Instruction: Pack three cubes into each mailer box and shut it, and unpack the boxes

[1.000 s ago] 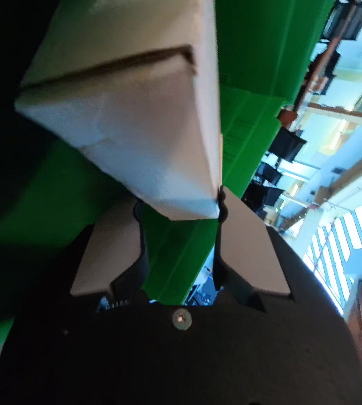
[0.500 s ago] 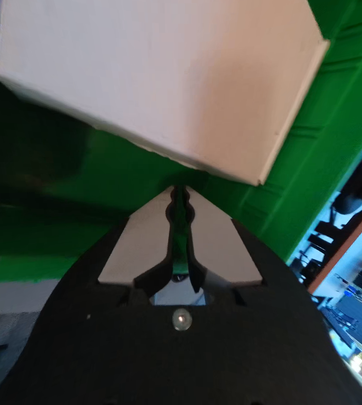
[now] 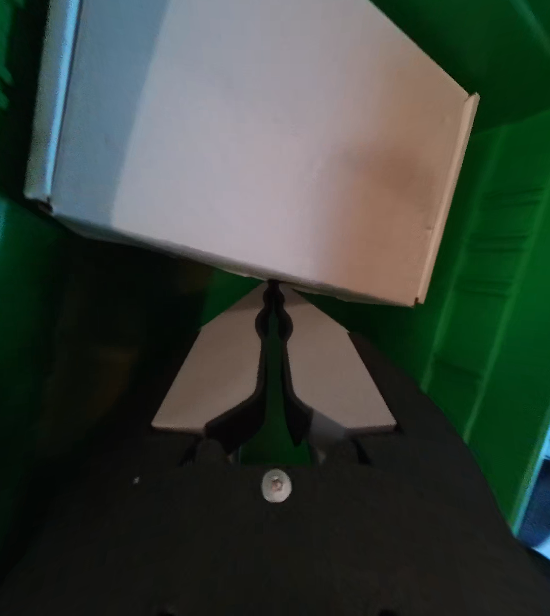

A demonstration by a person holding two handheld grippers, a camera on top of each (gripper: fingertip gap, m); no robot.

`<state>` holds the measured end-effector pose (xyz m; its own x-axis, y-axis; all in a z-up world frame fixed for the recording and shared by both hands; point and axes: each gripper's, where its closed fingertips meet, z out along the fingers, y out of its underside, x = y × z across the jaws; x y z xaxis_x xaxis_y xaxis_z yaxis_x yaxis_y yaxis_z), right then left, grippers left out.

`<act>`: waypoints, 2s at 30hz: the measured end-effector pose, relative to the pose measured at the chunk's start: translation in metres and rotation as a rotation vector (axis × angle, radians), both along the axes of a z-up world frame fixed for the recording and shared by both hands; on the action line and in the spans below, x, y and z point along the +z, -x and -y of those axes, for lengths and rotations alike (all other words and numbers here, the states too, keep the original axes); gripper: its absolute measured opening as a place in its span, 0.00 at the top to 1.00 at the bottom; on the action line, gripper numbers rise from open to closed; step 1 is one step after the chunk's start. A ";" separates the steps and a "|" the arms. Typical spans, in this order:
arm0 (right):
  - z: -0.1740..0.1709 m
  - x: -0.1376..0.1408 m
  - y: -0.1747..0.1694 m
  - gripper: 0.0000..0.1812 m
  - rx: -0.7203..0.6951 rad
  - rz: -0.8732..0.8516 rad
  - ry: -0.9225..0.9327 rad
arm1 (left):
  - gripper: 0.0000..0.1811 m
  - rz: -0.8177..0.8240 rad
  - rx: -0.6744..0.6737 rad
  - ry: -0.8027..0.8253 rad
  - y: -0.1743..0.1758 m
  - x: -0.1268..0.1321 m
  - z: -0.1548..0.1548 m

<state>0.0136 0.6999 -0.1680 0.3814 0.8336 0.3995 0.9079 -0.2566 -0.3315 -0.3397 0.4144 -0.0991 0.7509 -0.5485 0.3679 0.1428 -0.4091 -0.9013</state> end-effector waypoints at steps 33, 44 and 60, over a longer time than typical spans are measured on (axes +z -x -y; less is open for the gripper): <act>0.196 0.089 0.347 0.68 0.447 -0.926 0.035 | 0.87 -0.084 0.043 -0.031 -0.002 -0.001 -0.003; 0.199 0.053 0.355 0.65 0.478 -0.856 0.086 | 0.87 -0.168 0.047 -0.038 -0.007 -0.007 -0.006; 0.195 0.061 0.346 0.62 0.414 -0.932 0.107 | 0.82 -0.221 0.138 -0.097 0.000 -0.001 -0.008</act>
